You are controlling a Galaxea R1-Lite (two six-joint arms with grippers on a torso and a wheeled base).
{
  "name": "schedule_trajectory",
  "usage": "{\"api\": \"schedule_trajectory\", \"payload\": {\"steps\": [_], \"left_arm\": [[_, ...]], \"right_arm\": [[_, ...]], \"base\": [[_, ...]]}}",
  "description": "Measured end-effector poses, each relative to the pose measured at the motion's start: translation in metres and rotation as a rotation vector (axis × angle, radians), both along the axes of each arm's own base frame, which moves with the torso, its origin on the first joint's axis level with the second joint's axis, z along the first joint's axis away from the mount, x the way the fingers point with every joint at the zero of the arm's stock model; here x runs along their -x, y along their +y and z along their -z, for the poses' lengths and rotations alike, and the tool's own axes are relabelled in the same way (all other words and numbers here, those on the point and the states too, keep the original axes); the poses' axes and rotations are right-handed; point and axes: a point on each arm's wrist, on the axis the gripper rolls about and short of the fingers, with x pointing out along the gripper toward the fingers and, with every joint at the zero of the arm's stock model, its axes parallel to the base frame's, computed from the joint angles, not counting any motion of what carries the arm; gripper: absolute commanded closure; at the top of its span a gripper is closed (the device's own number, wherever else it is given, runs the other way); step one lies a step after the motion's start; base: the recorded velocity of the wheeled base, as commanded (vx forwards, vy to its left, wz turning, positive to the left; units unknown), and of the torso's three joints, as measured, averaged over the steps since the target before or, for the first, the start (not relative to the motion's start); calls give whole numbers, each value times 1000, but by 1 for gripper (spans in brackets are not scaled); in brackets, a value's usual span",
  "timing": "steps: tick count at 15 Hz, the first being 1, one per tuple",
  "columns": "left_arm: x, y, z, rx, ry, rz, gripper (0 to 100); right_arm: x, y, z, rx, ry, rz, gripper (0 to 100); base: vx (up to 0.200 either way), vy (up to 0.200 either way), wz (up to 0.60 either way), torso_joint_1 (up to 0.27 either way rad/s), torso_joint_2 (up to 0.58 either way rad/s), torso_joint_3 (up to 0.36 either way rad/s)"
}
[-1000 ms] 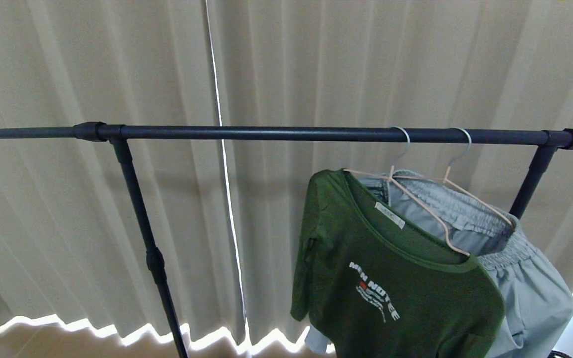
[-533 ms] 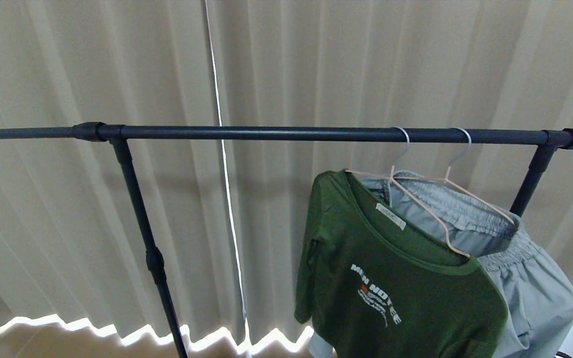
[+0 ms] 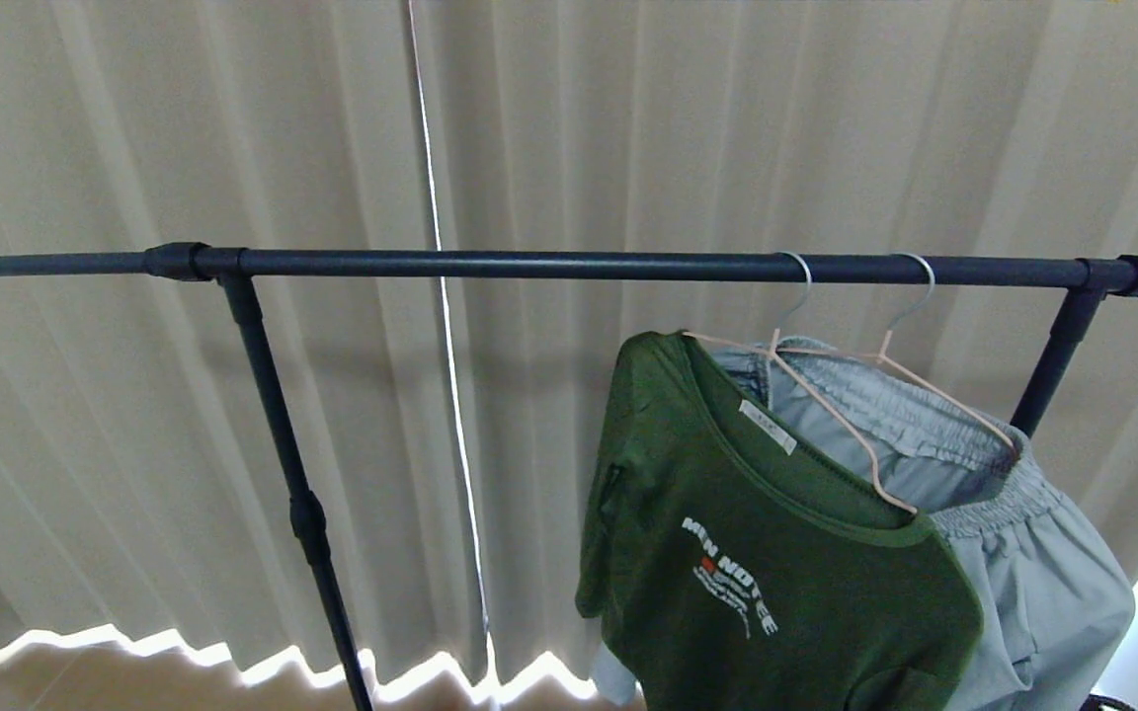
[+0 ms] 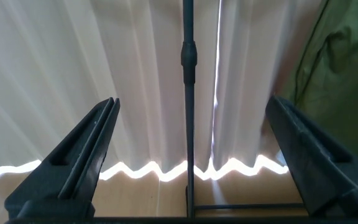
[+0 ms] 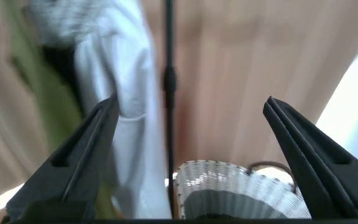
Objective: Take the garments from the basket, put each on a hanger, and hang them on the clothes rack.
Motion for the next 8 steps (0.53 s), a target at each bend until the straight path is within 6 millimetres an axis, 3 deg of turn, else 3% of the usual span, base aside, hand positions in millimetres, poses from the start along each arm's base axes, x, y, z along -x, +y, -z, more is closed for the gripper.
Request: {"api": "schedule_trajectory", "payload": {"steps": [8], "left_arm": [[0,0,0,0,1,0,0]], "right_arm": [[0,1,0,8,-2,-47,0]], "base": [[0,0,0,0,0,0]]}}
